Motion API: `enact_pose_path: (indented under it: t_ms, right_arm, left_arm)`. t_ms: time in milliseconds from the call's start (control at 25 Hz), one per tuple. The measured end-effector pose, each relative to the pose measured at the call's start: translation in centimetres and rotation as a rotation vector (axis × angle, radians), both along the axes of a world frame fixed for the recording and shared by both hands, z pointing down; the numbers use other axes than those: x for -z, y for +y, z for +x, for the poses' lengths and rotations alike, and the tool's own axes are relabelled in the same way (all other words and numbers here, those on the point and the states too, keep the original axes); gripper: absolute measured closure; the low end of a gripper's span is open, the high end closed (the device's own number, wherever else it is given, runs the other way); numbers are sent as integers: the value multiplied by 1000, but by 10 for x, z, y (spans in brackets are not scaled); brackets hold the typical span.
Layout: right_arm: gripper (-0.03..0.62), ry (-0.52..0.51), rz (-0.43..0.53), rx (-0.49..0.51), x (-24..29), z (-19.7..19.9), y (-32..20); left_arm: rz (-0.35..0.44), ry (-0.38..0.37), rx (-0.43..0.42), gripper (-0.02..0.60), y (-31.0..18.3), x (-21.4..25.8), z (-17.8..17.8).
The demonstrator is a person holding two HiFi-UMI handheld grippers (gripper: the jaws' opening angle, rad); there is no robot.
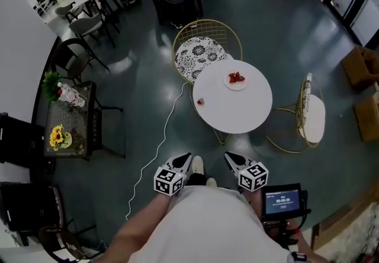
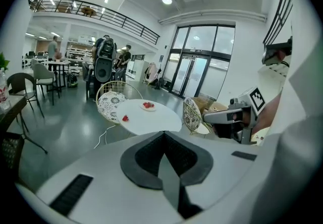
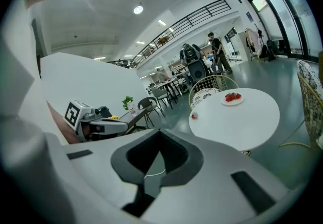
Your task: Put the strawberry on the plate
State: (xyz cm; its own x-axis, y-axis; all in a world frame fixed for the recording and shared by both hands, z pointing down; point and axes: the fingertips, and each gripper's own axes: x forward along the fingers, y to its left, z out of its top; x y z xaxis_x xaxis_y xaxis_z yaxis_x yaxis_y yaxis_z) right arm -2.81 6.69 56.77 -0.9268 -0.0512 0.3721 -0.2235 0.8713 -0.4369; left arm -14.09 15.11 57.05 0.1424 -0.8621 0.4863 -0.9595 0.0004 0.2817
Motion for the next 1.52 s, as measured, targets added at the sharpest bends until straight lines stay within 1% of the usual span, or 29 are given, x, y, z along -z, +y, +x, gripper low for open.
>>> enact_pose_path:
  t_ms: [400, 600, 800, 920, 1120, 1360, 1520]
  right_arm:
    - [589, 5, 8, -92, 4, -30, -46]
    - [589, 2, 24, -114, -2, -60, -66]
    - [589, 24, 41, -153, 6, -72, -85]
    - [589, 38, 46, -184, 10, -75, -93]
    - [589, 35, 63, -222, 17, -77, -103]
    - [589, 39, 60, -268, 17, -69, -111]
    - [589, 49, 45, -273, 8, -65, -113]
  left_arm:
    - [7, 0, -84, 577, -54, 4, -39]
    - [17, -7, -104, 577, -73, -3, -73]
    - [29, 7, -141, 577, -95, 0, -90]
    - [31, 15, -165, 577, -101, 0, -96]
    - [20, 4, -204, 577, -107, -3, -104]
    - [6, 9, -238, 577, -117, -10, -100]
    - [0, 3, -254, 577, -122, -15, -96]
